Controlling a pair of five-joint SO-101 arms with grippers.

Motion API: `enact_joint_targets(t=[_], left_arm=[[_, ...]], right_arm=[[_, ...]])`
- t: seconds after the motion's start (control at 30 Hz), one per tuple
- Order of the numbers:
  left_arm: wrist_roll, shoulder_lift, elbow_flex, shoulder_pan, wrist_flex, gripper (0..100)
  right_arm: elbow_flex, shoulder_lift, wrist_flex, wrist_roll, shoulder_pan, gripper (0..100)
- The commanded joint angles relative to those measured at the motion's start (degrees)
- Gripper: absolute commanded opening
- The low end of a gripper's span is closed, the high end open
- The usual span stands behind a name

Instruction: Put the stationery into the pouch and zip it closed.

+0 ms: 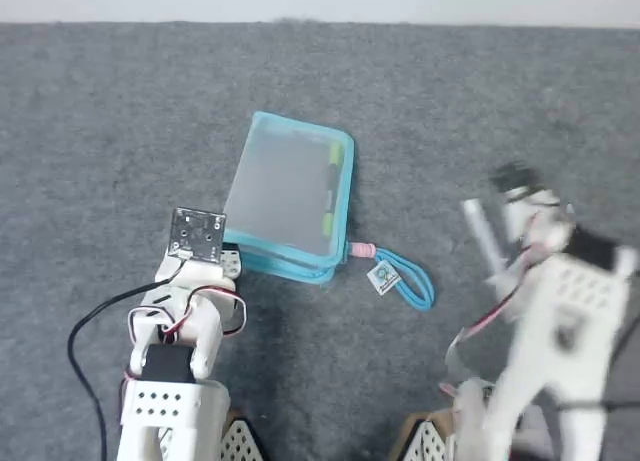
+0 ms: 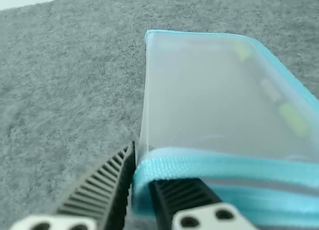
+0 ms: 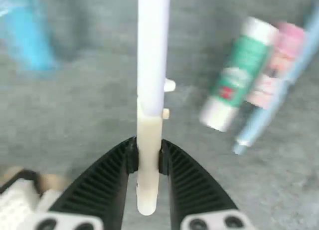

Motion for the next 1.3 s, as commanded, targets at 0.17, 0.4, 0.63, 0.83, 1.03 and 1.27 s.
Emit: enact_joint_targets(t=[0.17, 0.4, 0.63, 0.83, 1.03, 1.27], left_arm=[[2.3, -0.9, -2.0, 0.3, -2.1, 1], [3.8, -0.6, -3.2, 0.3, -3.3, 1], [3.8, -0.5, -3.0, 0.3, -4.5, 1], [3.8, -0.5, -2.9, 0.4, -4.5, 1], [4.5, -0.5, -2.9, 1.5, -5.6, 1], [5.0, -0.5, -3.0, 3.5, -5.5, 1]], right_arm=[[1.7, -17.9, 10.6, -8.2, -29.2, 0.6], [1.7, -10.2, 10.4, -8.0, -38.1, 0.6], [-2.3, -8.2, 11.1, -10.9, -39.6, 0.6], [-3.6, -8.1, 12.4, -11.6, -40.0, 0.6], [-3.6, -8.2, 14.5, -8.8, -45.3, 0.6], [-3.7, -7.5, 13.8, -11.7, -50.1, 0.6]])
